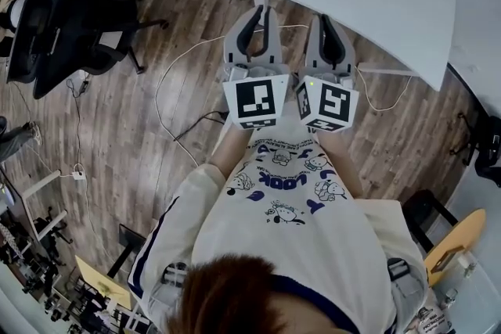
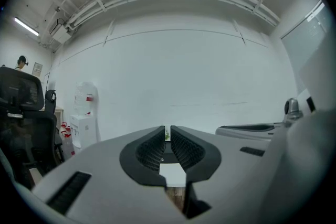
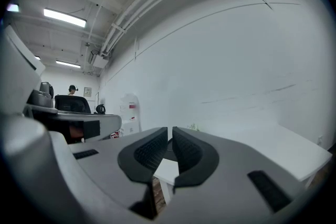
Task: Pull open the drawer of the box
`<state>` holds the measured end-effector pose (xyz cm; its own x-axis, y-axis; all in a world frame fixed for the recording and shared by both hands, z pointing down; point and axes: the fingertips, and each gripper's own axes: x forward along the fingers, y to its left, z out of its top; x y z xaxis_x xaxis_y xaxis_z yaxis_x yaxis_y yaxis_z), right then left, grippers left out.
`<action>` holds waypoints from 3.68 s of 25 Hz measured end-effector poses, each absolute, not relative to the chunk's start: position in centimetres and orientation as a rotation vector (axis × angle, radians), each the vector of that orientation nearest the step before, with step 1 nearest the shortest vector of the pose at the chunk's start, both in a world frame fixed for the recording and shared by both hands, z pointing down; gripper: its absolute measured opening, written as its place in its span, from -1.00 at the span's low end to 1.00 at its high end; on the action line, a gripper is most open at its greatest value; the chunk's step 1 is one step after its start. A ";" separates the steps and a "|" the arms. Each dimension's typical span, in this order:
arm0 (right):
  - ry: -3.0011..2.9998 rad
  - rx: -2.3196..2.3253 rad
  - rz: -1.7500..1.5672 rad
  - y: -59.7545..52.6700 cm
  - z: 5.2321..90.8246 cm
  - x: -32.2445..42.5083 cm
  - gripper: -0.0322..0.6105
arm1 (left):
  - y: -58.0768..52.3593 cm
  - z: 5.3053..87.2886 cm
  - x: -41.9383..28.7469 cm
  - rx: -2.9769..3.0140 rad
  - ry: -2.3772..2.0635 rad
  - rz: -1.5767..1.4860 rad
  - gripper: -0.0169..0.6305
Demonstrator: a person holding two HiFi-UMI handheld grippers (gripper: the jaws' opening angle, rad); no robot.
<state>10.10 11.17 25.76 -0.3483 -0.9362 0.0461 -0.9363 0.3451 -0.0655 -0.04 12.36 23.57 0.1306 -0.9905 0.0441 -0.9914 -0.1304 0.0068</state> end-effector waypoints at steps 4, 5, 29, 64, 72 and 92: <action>-2.574 1.789 0.148 10.6 26.2 10.3 -0.76 | 11.6 24.0 0.2 2.325 -2.043 0.058 -0.82; -2.573 1.788 0.150 10.4 26.2 10.3 -0.76 | 11.4 24.1 0.3 2.324 -2.040 0.060 -0.82; -2.508 1.851 0.207 -0.5 27.7 8.7 -0.76 | 0.1 26.0 -1.1 2.350 -1.953 0.108 -0.82; -2.274 1.978 0.377 -14.5 33.4 7.9 -0.76 | -14.6 33.4 -2.7 2.353 -1.675 0.282 -0.82; -2.262 1.927 0.441 -14.6 35.6 8.7 -0.76 | -14.9 35.8 -1.6 2.307 -1.653 0.325 -0.82; -2.233 1.824 0.523 -15.6 41.0 9.1 -0.76 | -16.6 44.3 -0.2 2.186 -1.562 0.468 -0.82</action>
<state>9.10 -15.61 41.03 -0.2116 -0.9008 0.3791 -0.9755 0.1709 -0.1385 -0.21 -16.60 44.34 0.3149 -0.8104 0.4940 -0.9486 -0.2865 0.1347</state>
